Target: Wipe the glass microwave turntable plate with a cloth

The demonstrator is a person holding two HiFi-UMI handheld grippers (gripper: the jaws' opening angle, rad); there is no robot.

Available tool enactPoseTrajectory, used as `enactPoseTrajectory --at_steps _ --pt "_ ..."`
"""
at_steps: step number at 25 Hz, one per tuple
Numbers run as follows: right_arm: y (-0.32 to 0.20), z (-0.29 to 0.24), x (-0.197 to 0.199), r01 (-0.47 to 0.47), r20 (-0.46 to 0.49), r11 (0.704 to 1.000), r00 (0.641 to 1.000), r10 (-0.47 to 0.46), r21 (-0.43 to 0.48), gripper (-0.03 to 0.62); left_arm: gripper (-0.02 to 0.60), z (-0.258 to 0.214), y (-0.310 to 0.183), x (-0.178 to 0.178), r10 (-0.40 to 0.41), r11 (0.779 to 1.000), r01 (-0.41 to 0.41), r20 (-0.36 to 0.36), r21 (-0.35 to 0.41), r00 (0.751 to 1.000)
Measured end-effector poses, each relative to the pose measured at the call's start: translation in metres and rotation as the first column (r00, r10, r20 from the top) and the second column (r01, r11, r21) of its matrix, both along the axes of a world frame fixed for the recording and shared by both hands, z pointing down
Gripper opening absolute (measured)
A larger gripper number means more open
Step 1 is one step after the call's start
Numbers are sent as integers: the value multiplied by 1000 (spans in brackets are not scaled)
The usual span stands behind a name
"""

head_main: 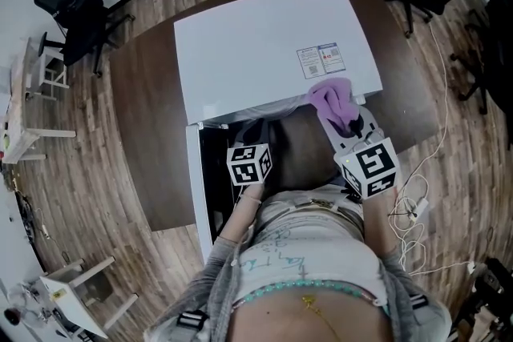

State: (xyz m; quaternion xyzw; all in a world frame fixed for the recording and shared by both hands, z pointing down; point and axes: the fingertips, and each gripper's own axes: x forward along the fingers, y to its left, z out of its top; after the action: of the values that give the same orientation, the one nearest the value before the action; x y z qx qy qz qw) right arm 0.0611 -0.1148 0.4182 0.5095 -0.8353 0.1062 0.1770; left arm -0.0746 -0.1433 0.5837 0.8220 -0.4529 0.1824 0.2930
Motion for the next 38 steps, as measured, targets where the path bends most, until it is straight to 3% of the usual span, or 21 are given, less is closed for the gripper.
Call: enactPoseTrajectory --at_steps 6,11,19,22,25,27,33,38 --pt "5 5 6 -32 -6 999 999 32 -18 107 -1 11 1 -4 -39 998 39 -7 -42 999" --pt "6 9 8 -45 -6 999 999 45 -30 107 0 12 -4 -10 -109 993 106 -55 -50 993" --pt "5 10 15 -59 -10 998 998 58 -32 107 3 9 -6 -20 -233 971 219 -167 -101 958" --pt "5 12 20 -66 -13 997 998 65 -33 107 7 10 -5 -18 -241 969 227 -184 -97 953" --pt "5 12 22 -71 -13 997 997 71 -34 107 104 14 -3 -16 -247 967 227 -211 -113 946" --pt "5 13 22 -70 -11 997 997 70 -34 107 106 17 -3 -18 -276 959 251 -229 -130 934" --pt "4 16 19 -62 -13 997 998 61 -46 108 201 26 -1 -20 -353 927 289 -293 -240 888" --pt "3 19 17 -54 -16 997 998 53 -53 107 218 39 -5 -12 -440 878 299 -387 -373 810"
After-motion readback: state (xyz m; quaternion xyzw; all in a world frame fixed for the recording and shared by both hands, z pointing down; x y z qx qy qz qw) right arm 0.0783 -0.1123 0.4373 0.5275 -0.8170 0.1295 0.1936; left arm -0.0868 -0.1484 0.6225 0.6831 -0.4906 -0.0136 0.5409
